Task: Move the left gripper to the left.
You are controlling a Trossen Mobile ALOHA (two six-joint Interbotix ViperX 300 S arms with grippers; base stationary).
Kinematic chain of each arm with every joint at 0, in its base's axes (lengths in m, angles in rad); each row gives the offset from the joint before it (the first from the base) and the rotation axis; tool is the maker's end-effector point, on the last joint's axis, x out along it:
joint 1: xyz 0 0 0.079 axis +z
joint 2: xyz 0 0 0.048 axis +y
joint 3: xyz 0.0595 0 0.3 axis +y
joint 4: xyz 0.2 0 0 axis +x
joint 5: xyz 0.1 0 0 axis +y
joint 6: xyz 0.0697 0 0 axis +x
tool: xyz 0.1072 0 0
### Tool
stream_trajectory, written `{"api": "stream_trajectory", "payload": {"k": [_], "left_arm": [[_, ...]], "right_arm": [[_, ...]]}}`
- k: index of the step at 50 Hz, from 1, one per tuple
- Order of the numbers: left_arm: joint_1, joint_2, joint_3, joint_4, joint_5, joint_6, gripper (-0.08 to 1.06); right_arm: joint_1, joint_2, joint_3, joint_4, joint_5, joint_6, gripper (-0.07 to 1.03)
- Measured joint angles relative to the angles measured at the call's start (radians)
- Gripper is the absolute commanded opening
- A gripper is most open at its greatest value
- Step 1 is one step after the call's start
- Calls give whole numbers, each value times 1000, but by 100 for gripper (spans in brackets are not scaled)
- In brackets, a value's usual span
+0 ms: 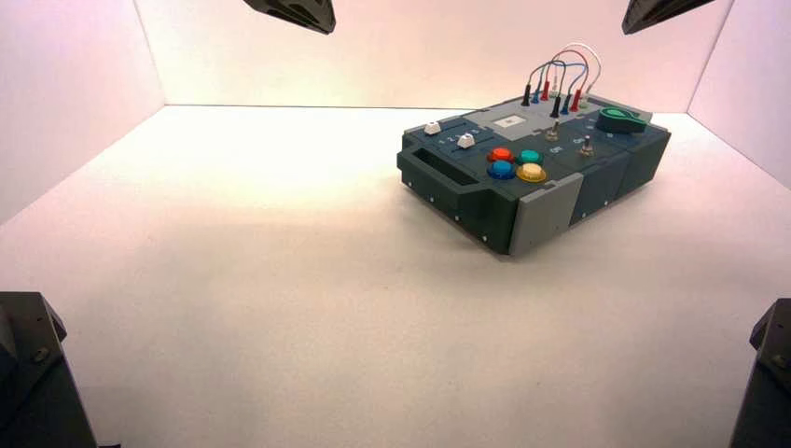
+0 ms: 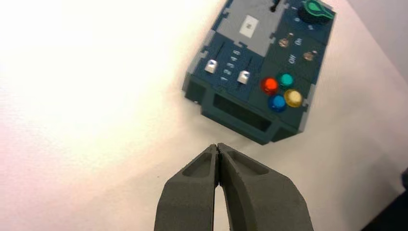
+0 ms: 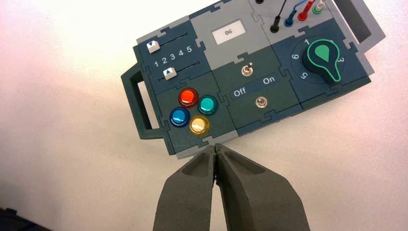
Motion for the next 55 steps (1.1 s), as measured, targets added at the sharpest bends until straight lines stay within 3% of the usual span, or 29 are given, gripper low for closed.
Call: {"api": "stream_trajectory", "payload": {"k": [15, 29, 36, 55], "left_arm": [[127, -58, 0, 26, 21, 15, -3], [264, -227, 2, 89, 104, 15, -3], [370, -307, 29, 123, 135, 44, -3], [614, -430, 81, 146, 153, 67, -3]], "right_arm": [[-2, 8, 2, 2, 0, -2, -2], [0, 15, 2, 0, 0, 0, -2], [0, 15, 0, 0, 12, -2, -2], [0, -15, -12, -2, 54, -15, -2]]}}
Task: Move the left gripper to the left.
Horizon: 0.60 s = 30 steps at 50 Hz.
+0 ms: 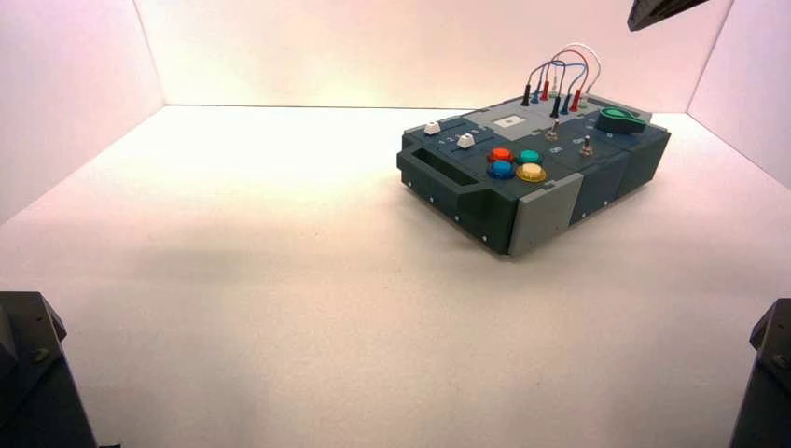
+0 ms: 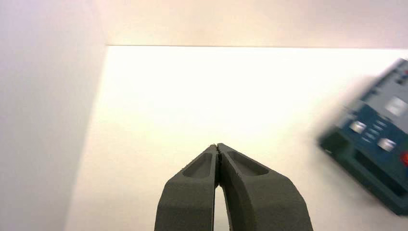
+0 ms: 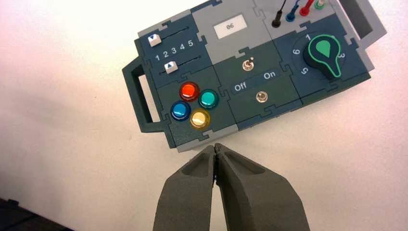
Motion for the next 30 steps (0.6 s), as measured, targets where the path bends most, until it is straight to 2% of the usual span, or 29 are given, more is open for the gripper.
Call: {"api": "stream_trajectory", "payload": {"k": [5, 14, 30], "left_arm": [[67, -23, 3, 15, 0, 17, -3], [181, -26, 3, 23, -21, 52, -3], [265, 58, 3, 21, -144, 46, -3]], "right_arm": [[2, -9, -2, 2, 9, -5, -2], [0, -21, 11, 5, 11, -6, -2], [0, -60, 52, 18, 0, -6, -2]]}}
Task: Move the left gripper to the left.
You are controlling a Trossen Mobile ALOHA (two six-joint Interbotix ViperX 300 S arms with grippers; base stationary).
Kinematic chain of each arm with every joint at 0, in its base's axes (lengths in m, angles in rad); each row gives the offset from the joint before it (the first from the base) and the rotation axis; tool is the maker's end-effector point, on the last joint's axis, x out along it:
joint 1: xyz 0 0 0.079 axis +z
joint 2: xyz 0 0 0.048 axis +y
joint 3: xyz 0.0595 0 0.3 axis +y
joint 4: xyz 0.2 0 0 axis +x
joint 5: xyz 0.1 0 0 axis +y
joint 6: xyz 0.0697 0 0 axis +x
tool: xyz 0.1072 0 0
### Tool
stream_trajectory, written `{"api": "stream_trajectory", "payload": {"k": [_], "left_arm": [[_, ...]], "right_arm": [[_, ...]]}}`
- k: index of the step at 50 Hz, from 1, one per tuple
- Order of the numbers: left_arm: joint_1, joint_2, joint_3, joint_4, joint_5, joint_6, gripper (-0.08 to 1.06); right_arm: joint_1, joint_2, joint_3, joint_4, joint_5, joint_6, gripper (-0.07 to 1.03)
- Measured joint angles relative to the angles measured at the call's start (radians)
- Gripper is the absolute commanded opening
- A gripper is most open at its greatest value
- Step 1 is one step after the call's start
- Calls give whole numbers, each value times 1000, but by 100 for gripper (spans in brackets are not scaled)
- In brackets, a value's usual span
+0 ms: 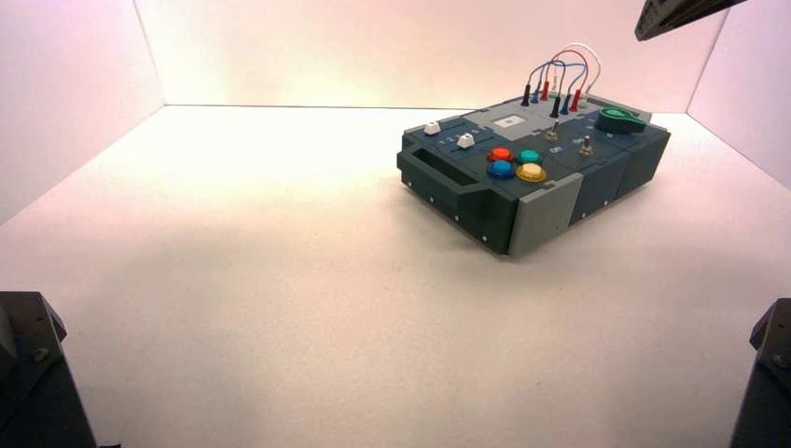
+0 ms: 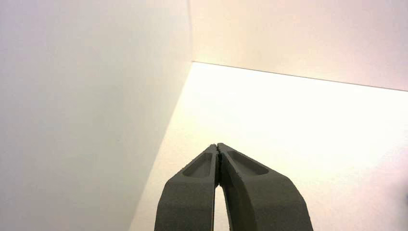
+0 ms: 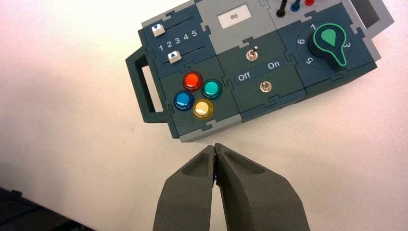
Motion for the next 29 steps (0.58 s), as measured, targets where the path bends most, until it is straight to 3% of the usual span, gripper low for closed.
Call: {"api": "stream_trajectory", "payload": {"k": [29], "left_arm": [[14, 9, 0, -6, -31, -9, -3]], "right_arm": [[2, -11, 5, 0, -9, 0, -2]]}}
